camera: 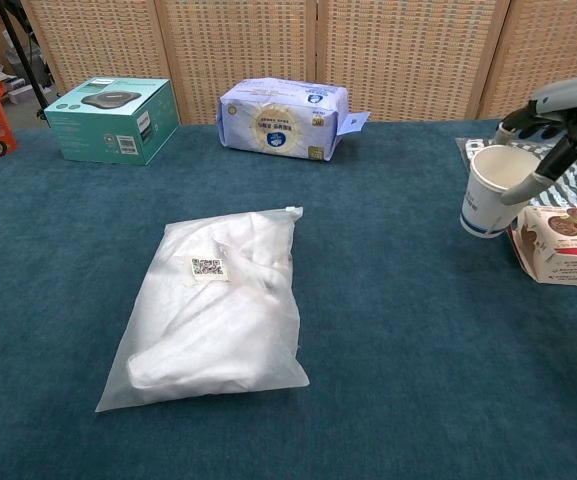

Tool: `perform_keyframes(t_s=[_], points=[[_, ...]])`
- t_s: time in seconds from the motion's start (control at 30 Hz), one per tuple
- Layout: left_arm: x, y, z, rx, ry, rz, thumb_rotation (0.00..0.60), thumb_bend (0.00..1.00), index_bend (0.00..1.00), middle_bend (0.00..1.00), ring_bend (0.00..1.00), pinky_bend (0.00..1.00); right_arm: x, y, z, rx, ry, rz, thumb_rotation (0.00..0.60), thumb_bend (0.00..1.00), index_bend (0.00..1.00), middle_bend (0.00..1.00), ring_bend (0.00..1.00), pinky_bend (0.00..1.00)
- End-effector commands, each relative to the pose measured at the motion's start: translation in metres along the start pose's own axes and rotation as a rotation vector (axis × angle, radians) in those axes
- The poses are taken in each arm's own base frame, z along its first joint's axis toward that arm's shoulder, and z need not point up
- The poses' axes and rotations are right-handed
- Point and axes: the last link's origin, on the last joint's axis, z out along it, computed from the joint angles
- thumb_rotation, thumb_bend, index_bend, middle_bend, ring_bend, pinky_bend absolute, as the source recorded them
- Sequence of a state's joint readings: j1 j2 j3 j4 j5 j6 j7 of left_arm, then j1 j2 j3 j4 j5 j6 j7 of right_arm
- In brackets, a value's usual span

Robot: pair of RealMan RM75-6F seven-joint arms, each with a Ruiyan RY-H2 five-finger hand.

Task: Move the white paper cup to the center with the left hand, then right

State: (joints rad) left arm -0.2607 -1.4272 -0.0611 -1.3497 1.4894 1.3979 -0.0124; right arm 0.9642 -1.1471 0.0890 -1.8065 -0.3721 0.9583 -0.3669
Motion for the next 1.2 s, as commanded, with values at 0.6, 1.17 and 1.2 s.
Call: perform_keyframes(t_s=[0.6,1.17,1.2], points=[[0.001,-0.001,0.000,-0.002,0.000,-0.004,0.600,0.14,0.01,0.00,0.00,0.00,-0.001,0.012,-0.013,-0.040,-0.011,0.034,0.600,0.26,0.35,0.00,0.00,0.00],[0.002,-0.002,0.000,0.002,0.003,0.001,0.600,0.14,0.01,0.00,0.00,0.00,-0.027,-0.009,0.018,0.019,-0.044,0.022,0.600,0.26,0.35,0.00,0.00,0.00],[0.002,-0.002,0.000,0.003,0.003,0.002,0.600,0.14,0.01,0.00,0.00,0.00,-0.028,-0.008,0.020,0.015,-0.046,0.019,0.600,0.26,0.35,0.00,0.00,0.00]])
